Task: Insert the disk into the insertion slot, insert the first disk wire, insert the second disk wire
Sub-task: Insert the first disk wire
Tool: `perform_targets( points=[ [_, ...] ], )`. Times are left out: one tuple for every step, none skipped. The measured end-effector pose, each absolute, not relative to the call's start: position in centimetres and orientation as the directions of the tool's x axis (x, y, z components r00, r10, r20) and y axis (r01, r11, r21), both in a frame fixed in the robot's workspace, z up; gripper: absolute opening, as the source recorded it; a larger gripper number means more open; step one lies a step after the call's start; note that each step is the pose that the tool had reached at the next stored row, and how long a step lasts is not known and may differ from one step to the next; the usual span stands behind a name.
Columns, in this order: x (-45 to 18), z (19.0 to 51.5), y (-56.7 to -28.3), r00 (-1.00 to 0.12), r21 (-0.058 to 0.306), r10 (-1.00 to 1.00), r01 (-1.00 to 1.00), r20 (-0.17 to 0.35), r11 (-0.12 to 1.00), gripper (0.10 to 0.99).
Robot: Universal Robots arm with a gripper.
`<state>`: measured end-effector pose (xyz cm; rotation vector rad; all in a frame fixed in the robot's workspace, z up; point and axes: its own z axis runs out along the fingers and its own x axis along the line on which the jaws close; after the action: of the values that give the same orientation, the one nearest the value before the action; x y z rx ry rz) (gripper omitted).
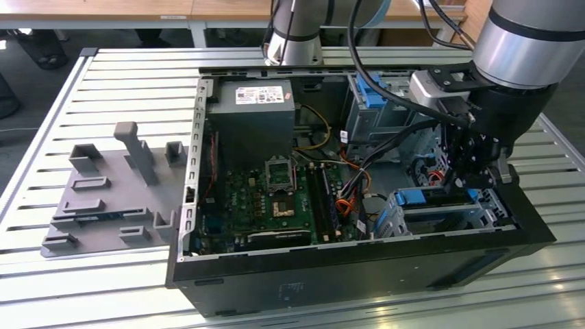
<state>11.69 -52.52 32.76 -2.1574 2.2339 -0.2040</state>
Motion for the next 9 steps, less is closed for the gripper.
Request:
perform_targets(
  points=[
    [11.69, 32.76, -52.52, -0.039, -0.114, -0.997, -0.993, 0.070, 0.031, 0.165],
    [11.69, 32.76, -52.52, -0.039, -0.114, -0.997, -0.993, 0.070, 0.031, 0.165],
    [11.69, 32.74, -52.52, -0.039, -0.114, -0.997, -0.993, 0.069, 0.031, 0.173],
    [11.69, 32.75, -52.52, -0.039, -0.114, -0.997, -0.993, 0.069, 0.031, 0.173],
    [11.69, 32.81, -52.52, -0.039, -0.114, -0.997, -0.993, 0.070, 0.031, 0.235],
    [11.69, 32.89, -52.52, -0.039, -0.114, -0.997, -0.993, 0.070, 0.031, 0.235],
    [11.69, 32.98, -52.52, -0.039, -0.114, -0.997, -0.993, 0.070, 0.031, 0.235],
    [11.69, 33.08, -52.52, -0.039, -0.114, -0.997, -0.993, 0.070, 0.031, 0.235],
    [11.69, 33.19, -52.52, -0.039, -0.114, -0.997, -0.993, 0.070, 0.031, 0.235]
  ],
)
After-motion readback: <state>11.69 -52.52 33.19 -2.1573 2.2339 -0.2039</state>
